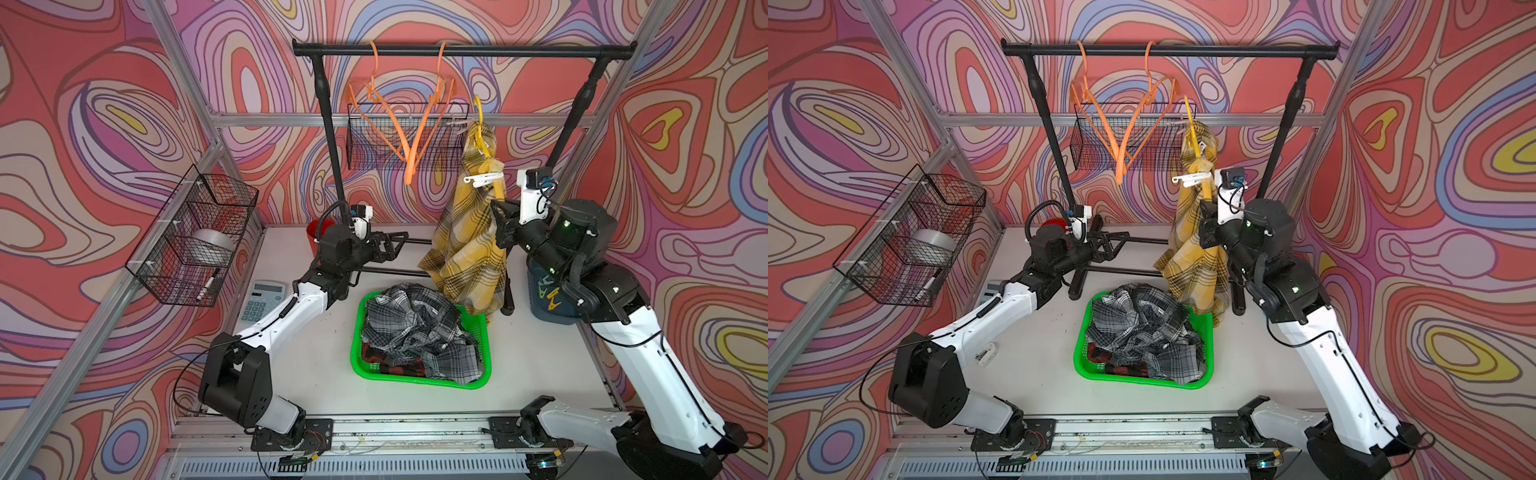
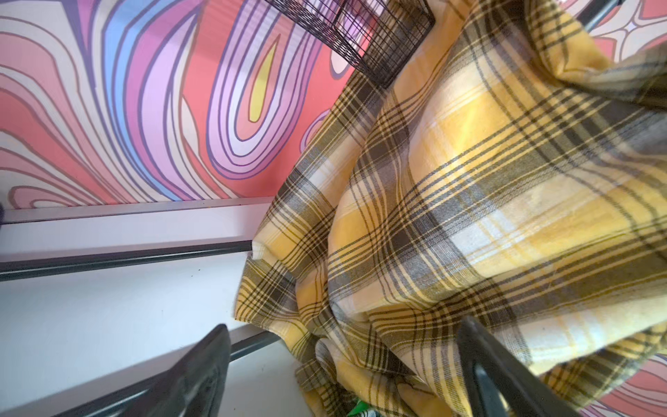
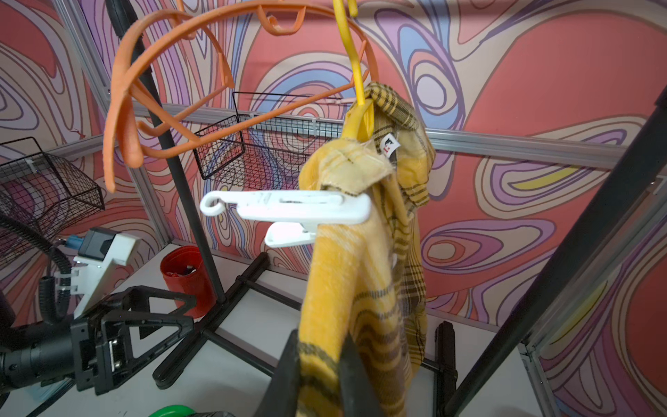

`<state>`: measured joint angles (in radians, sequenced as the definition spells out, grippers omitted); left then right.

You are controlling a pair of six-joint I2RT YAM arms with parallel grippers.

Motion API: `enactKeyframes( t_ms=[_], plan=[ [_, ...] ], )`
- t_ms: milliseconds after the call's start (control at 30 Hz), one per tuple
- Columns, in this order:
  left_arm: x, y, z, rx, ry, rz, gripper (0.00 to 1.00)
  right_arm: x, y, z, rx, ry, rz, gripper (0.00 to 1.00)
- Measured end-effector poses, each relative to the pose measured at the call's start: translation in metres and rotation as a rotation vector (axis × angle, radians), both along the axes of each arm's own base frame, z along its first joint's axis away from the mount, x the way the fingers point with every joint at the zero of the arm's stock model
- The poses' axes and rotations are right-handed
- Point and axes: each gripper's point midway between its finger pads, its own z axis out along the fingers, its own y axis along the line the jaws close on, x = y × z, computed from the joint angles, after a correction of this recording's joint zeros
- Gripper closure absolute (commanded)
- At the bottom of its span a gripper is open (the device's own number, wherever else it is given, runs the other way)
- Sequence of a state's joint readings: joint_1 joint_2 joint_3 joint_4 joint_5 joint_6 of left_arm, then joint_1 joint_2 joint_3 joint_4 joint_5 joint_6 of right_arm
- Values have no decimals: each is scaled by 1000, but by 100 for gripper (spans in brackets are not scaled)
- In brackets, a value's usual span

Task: Remove the clothespins securing long-sleeve shirts to the hanger
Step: Pick up the hanger from the clothesline, then place the long-sleeve shirt at the bin.

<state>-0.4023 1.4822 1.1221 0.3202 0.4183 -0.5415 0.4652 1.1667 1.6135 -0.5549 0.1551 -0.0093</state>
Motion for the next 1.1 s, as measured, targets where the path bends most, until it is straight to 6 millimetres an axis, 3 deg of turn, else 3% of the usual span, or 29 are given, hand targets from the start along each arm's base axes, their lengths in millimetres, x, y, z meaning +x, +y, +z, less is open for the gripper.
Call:
enactKeyframes(
  t_ms=[100,267,367,467,600,833,967,1100],
  plan=[
    [3,21,-6,-17,29,49,8,-2,3,-13,7,25,19,100],
    [7,62,-38,-69,118,144,8,-3,9,-30,10,59,53,100],
    [6,69,-52,-82,163,164,8,-2,12,-36,9,70,66,100],
    [5,68,-51,-94,166,157,8,-3,12,-35,11,66,70,100],
    [4,66,-43,-115,147,142,8,-9,11,-16,20,34,86,100],
    [4,64,-40,-124,138,133,8,-40,7,46,45,-90,146,100],
    [4,63,-37,-136,130,127,9,-62,0,56,36,-104,167,100],
    [3,62,-36,-143,133,120,9,-80,-5,53,30,-84,190,100]
  ],
)
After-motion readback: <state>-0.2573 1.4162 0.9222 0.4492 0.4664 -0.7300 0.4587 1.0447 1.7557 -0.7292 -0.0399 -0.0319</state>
